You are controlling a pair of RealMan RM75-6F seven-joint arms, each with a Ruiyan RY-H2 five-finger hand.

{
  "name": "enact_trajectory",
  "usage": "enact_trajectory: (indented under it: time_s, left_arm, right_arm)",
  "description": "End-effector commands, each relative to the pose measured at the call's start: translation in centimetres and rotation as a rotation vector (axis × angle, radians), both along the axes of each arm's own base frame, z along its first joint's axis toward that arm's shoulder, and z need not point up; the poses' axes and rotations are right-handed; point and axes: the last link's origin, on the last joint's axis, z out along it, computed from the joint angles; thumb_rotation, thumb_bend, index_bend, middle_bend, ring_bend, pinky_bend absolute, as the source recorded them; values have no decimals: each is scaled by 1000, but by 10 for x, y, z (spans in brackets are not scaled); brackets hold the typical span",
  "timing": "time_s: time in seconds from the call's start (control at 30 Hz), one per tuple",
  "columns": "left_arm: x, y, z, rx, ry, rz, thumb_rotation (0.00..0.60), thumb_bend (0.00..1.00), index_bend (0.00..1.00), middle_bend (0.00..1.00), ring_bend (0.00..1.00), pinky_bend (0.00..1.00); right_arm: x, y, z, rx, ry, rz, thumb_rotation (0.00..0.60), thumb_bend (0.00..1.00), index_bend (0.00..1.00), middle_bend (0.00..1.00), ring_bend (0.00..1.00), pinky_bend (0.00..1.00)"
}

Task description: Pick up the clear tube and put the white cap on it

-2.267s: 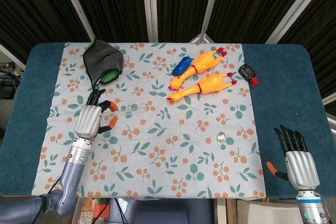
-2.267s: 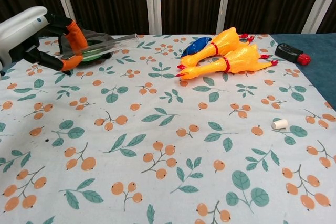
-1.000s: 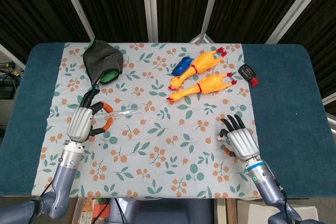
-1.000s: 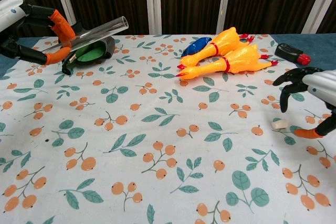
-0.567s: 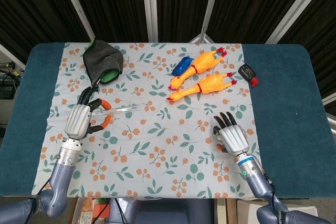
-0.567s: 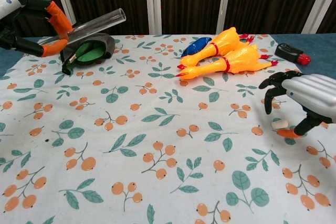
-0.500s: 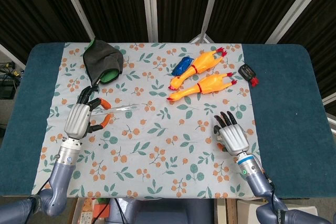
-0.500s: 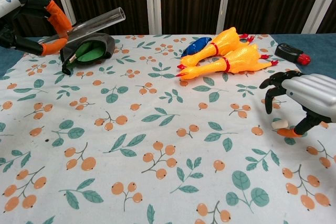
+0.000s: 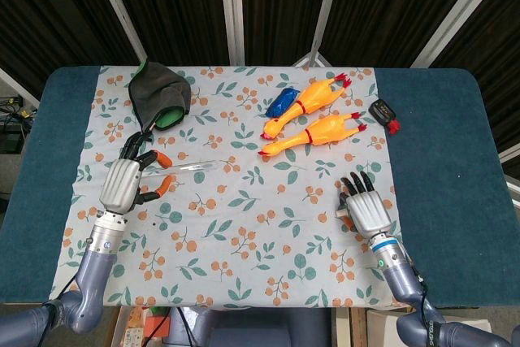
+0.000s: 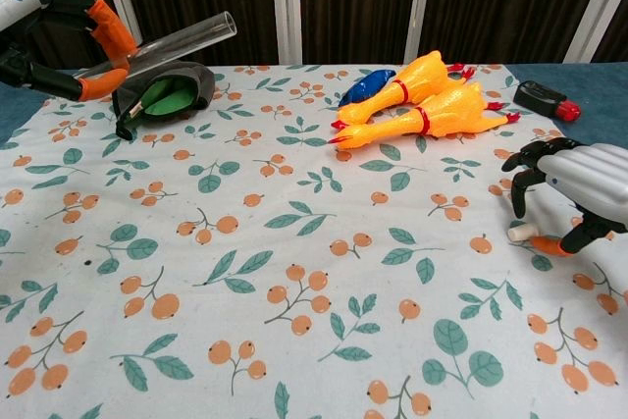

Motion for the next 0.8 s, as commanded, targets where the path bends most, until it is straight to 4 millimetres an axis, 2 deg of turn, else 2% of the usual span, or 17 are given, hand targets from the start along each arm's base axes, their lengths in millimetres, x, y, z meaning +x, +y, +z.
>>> enact_trajectory:
  time_s: [0.03, 0.47, 0.8]
  left_arm:
    - [1, 0, 0, 1, 0, -2, 600, 662, 598, 637, 96, 0]
    - [2, -1, -2, -5, 8, -5, 600, 662, 598, 637, 96, 0]
    - [0, -3, -5, -16, 13, -8, 600, 662, 598, 637, 96, 0]
  right_arm:
    - [-1, 0, 0, 1, 8, 1, 600, 352, 496, 173, 50, 0]
    - [-1, -1, -3, 5, 19, -3, 600, 359, 518, 173, 49, 0]
    - [1, -2, -3, -12, 18, 14, 600, 378, 583, 177, 54, 0]
